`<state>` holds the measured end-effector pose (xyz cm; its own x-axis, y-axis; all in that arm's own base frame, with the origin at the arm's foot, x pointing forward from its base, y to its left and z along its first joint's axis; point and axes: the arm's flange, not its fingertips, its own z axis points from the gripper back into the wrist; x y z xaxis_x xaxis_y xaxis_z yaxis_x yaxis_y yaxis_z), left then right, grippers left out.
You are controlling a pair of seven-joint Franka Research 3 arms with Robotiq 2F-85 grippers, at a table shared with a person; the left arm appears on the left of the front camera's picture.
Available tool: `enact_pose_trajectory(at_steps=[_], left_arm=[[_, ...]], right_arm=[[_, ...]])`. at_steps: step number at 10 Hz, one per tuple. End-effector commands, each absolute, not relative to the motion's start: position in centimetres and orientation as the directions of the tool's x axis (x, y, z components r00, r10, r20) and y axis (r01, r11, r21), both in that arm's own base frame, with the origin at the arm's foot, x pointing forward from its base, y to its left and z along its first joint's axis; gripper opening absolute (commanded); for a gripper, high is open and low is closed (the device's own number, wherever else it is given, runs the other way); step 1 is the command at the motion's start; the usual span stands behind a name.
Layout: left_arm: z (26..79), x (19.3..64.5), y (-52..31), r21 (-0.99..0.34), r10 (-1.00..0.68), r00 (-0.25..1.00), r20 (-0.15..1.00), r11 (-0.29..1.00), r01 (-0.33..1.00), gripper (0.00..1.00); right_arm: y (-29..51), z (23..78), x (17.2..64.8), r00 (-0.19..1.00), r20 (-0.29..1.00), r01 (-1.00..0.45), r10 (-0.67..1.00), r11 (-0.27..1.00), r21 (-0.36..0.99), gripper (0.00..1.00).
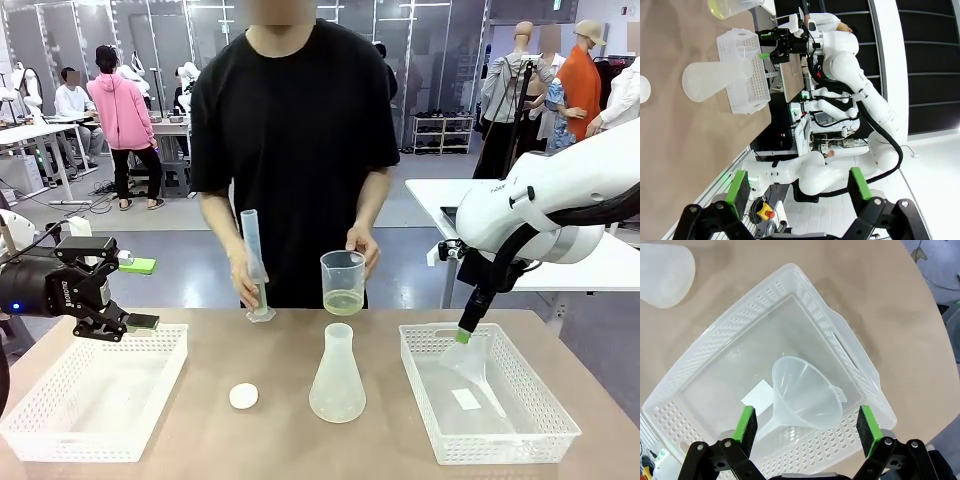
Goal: Prepare the solutions needed for the experiment.
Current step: Pick up the Plastic Funnel and insert it into the Big flask.
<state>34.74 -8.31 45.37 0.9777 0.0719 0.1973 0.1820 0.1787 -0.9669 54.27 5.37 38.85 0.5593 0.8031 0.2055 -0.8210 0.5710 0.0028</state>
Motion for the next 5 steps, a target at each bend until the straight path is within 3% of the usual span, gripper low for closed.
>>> enact_pose_trajectory(at_steps=[1,2,5], left_arm=[[45.5,34.7,-8.4,-0.969,0.066,0.979,0.193,0.168,0.180,1.00],[45.5,34.7,-8.4,-0.969,0.066,0.979,0.193,0.168,0.180,1.00],[45.5,34.7,-8.4,-0.969,0.066,0.979,0.193,0.168,0.180,1.00]], right_arm=[[5.4,38.9,54.3,0.562,0.205,-0.819,0.801,0.574,0.004,1.00],[5.1,38.8,54.9,0.480,0.148,-0.866,0.865,0.494,-0.077,1.00],[5.6,39.5,55.5,0.218,0.071,-0.968,0.973,0.225,-0.110,1.00]])
